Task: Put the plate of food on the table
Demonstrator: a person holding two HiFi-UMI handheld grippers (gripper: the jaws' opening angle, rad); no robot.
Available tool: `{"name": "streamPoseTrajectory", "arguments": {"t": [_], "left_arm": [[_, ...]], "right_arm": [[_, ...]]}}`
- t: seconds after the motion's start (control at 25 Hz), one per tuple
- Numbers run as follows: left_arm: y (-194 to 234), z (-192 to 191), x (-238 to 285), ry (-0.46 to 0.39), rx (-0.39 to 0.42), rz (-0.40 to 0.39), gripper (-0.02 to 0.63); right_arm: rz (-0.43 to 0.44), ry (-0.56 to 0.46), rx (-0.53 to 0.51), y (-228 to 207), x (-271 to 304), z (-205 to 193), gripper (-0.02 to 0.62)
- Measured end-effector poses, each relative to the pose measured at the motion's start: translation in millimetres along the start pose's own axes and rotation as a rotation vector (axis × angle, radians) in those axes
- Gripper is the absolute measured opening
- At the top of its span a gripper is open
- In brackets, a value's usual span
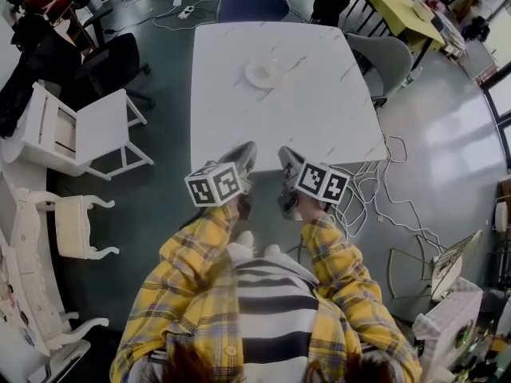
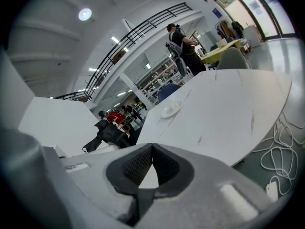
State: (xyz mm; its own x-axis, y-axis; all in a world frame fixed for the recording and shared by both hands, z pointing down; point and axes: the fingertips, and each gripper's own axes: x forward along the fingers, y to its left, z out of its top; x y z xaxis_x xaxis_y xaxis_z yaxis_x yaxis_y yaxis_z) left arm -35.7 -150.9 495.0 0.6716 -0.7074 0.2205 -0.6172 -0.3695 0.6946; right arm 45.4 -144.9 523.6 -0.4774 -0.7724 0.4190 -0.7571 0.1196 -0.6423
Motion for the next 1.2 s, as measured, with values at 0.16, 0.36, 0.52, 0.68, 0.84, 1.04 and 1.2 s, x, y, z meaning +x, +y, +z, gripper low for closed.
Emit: {"name": "streamPoseTrajectory", "arguments": {"t": [0.16,0.36,0.52,0.68,0.84,1.04,1.2], "left_arm": [[-14,6,-7,-0.024,0.143,0.006,-0.003],[-36,-13,-4,-0.008,0.217,0.007,-0.003],[-52,-26,-2,0.005,0.26,0.013,-0.003],[-59,-34,-1,0.032,0.307,0.045,-0.003],[-66,-37,-3,0.032,0.323,0.054,-0.003],[-72,-43,-7,0.024,0.341,0.066,-0.003],[-77,-47,-8,0.028,0.387,0.073,-0.002]], "right_arm": [[0.023,-0.033,-0.092,10,-13,6,0.002],[0.034,-0.022,-0.179,9,-32,10,0.002],[0.042,-0.002,-0.226,7,-44,8,0.002],[0.056,0.013,-0.232,9,-49,4,0.002],[0.07,0.022,-0.246,12,-54,0,0.002],[0.077,0.022,-0.264,12,-61,-5,0.002],[0.084,0.019,-0.278,13,-63,-7,0.002]]}}
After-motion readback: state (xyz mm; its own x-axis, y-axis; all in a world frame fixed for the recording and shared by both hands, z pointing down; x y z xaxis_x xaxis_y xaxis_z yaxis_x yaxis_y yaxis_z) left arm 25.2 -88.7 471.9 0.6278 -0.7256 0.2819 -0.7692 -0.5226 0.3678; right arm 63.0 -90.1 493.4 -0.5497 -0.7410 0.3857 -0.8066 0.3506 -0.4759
